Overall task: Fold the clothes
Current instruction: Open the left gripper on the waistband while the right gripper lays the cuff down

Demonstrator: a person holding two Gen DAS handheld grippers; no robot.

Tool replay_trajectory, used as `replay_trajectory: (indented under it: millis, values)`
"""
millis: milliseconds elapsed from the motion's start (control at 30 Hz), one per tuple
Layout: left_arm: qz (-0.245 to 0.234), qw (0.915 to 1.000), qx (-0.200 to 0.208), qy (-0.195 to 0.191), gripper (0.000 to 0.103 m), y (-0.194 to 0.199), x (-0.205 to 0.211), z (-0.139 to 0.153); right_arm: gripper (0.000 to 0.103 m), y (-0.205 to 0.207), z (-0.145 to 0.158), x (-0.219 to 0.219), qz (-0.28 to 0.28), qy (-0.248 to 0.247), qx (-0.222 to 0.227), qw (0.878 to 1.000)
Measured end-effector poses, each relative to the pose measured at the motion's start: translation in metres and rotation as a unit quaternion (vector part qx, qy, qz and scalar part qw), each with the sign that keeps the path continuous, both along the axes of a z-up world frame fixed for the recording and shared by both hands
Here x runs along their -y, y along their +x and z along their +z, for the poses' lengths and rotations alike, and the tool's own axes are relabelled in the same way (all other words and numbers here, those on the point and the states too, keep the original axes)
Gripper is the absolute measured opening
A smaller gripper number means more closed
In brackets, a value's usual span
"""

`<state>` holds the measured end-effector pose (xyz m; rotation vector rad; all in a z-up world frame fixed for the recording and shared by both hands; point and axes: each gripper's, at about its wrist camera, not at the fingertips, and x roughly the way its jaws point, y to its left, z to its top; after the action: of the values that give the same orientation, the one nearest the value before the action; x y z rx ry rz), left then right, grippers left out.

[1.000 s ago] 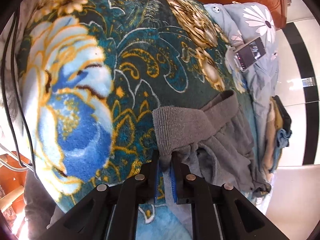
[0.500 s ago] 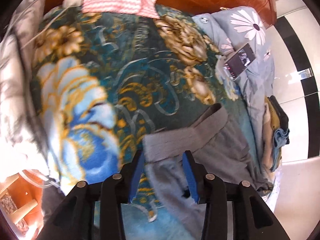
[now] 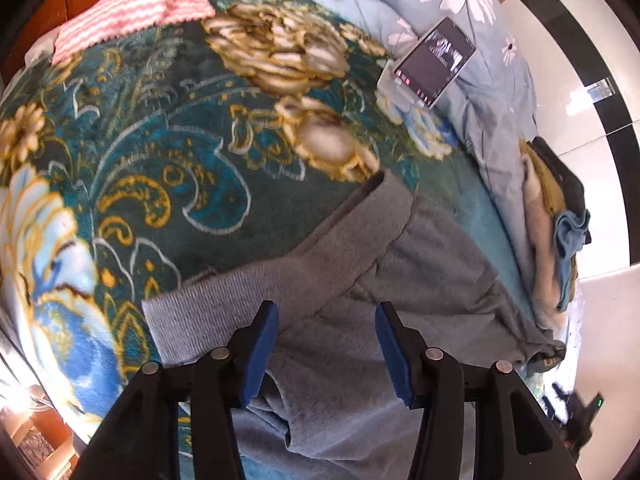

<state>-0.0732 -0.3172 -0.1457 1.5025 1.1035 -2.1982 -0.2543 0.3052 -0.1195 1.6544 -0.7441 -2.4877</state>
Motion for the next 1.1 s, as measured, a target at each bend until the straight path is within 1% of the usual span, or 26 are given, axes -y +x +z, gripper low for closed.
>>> replay_trajectory:
  millis: [67,100,200,333,367,400,433,467,500,567,633,767,800,900,933,1033,1100]
  values:
    - [0.000,1.0000,0.006,0.007,0.055,0.005,-0.002,-0.009,0.057,-0.014,-0.006,-0.003,-0.022,-0.008,0.003,1.000]
    - [0.000,0.9999,0.007,0.011,0.055,0.007,-0.003,-0.012,0.057,-0.019,-0.007,-0.005,-0.030,-0.017,-0.001,0.999]
    - [0.002,0.9998,0.004,0.017,0.056,0.011,-0.003,-0.014,0.058,-0.034,-0.010,-0.007,-0.043,-0.034,-0.007,0.998]
    - [0.008,0.9998,0.004,0.019,0.058,0.010,-0.004,-0.015,0.058,-0.047,-0.014,-0.004,-0.053,-0.028,-0.001,0.998]
    - [0.008,0.9998,0.004,0.019,0.059,0.010,-0.005,-0.015,0.053,-0.049,-0.014,-0.004,-0.057,-0.031,0.000,0.998]
    - [0.008,0.9998,0.004,0.018,0.059,0.010,-0.005,-0.015,0.038,-0.050,-0.014,-0.003,-0.058,-0.034,0.004,0.998]
    - [0.008,0.9998,0.003,0.017,0.060,0.011,-0.006,-0.015,0.029,-0.052,-0.012,-0.001,-0.056,-0.036,0.009,0.998]
    - [0.008,0.9998,0.003,0.017,0.060,0.011,-0.007,-0.016,0.014,-0.054,-0.011,0.001,-0.052,-0.033,0.015,0.998]
    - [0.009,0.9998,0.003,0.017,0.060,0.012,-0.008,-0.016,0.009,-0.055,-0.007,0.004,-0.044,-0.023,0.016,0.999]
    - [0.012,0.9997,0.001,0.020,0.060,0.013,-0.008,-0.016,0.008,-0.054,0.006,0.009,-0.020,-0.008,-0.001,1.000]
    - [0.016,0.9996,-0.002,0.025,0.060,0.016,-0.008,-0.015,0.007,-0.047,0.024,0.014,0.005,-0.011,-0.031,0.999]
    - [0.019,0.9994,-0.005,0.030,0.060,0.018,-0.009,-0.016,0.007,-0.024,0.064,0.025,0.062,-0.024,-0.065,0.996]
    - [0.019,0.9993,-0.005,0.030,0.060,0.018,-0.010,-0.016,0.007,-0.016,0.077,0.029,0.081,-0.029,-0.074,0.994]
    - [0.020,0.9993,-0.004,0.032,0.060,0.019,-0.011,-0.017,0.007,-0.004,0.112,0.046,0.125,-0.032,-0.087,0.988]
    - [0.021,0.9993,-0.004,0.032,0.060,0.019,-0.012,-0.017,0.007,-0.002,0.118,0.050,0.136,-0.030,-0.084,0.987]
    - [0.021,0.9992,-0.004,0.033,0.060,0.019,-0.013,-0.018,0.007,-0.011,0.113,0.057,0.150,-0.007,-0.056,0.987]
    - [0.022,0.9992,-0.003,0.034,0.060,0.020,-0.014,-0.019,0.007,-0.030,0.091,0.055,0.138,0.016,-0.037,0.990]
